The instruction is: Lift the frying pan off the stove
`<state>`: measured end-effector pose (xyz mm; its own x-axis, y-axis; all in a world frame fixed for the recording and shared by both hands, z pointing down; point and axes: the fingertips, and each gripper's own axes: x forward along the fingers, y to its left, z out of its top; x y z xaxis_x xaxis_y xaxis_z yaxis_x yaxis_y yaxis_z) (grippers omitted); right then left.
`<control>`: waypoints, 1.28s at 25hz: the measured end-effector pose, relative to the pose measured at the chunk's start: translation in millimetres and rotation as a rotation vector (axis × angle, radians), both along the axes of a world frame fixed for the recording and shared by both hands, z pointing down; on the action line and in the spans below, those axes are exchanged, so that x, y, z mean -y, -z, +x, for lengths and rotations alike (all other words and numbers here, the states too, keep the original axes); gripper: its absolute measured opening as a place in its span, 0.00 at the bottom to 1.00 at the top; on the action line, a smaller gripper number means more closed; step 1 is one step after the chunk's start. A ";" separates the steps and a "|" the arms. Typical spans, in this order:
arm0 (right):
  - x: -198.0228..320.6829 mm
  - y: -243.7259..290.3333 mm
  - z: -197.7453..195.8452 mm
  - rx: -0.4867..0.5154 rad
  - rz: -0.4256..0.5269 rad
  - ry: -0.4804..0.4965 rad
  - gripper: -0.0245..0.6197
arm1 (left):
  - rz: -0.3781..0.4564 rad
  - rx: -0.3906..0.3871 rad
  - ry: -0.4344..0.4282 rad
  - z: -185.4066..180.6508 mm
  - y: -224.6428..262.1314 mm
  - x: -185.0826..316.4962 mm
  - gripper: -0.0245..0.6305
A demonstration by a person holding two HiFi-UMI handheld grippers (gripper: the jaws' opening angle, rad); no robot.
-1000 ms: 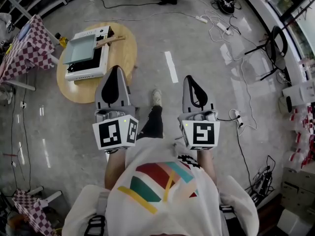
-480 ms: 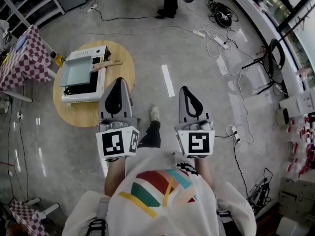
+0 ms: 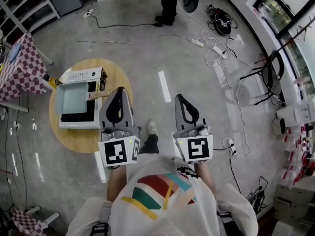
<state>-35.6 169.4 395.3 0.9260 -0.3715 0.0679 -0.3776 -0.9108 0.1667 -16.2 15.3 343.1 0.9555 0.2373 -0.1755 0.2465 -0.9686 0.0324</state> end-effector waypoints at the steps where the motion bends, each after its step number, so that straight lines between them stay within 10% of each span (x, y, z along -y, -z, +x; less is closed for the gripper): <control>1: -0.5 1.2 14.3 -0.001 0.003 0.001 0.03 | -0.006 -0.004 0.004 12.5 2.2 0.8 0.04; 22: 8.8 27.4 248.2 -0.022 0.040 0.069 0.03 | -0.004 -0.043 0.147 214.3 38.0 19.3 0.04; 32: 54.2 54.2 324.9 -0.033 0.061 0.345 0.03 | 0.000 -0.061 0.381 263.3 64.2 45.2 0.04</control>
